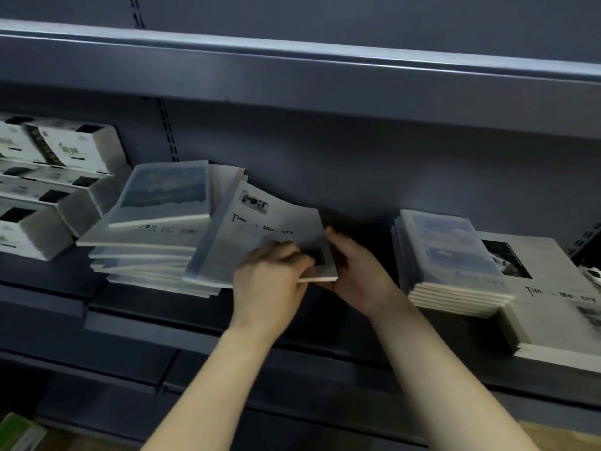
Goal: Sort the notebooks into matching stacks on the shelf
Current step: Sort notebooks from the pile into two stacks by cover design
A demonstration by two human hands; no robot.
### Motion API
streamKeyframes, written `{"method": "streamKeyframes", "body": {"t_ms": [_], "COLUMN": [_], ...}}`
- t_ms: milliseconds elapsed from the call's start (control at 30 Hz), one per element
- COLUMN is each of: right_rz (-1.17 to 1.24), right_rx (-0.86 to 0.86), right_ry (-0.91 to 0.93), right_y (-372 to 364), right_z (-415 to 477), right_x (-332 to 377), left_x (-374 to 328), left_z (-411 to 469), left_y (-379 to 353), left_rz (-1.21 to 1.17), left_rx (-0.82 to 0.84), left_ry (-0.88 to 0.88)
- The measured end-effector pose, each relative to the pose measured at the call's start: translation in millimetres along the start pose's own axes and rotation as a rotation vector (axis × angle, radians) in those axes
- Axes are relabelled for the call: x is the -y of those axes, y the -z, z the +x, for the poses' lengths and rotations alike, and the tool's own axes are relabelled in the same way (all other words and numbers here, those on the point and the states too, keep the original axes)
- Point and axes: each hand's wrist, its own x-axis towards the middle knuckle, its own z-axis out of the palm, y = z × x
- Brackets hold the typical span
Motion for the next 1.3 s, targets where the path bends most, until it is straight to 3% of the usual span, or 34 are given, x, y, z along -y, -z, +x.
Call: {"method": "streamKeyframes", "body": {"t_ms": [267,600,833,1000,1167,1300], "right_rz": [-0.127,-0.366,-0.437,-0.469,-0.472,-0.496], "right_rx": [-0.217,-0.298,-0.514,-0.638,-0.716,-0.810], "right_ry": [0.169,0.343,0.372,0.395,0.328,0.269], "right_y": [23,49,94,140,182,210], "right_z": [0,-32,-80,-121,-160,-181], "right_x": [-7,33,71,95,112,120], "left_x": [-15,-15,-26,-41,-54,-61], "left_z": [-6,-6,-11,-17,-23,-22], "left_y": [-18,-31,-55,-80,-109,-121], "left_rz": [-0.045,-0.098,-0.171,-0.149,-0.070,-0.032], "left_rx": [0.012,0.111,0.208,0.364,0.546,0.593], "left_ry": [-0.153,-0.101,-0.058,-0.016,0.052,0.082]}}
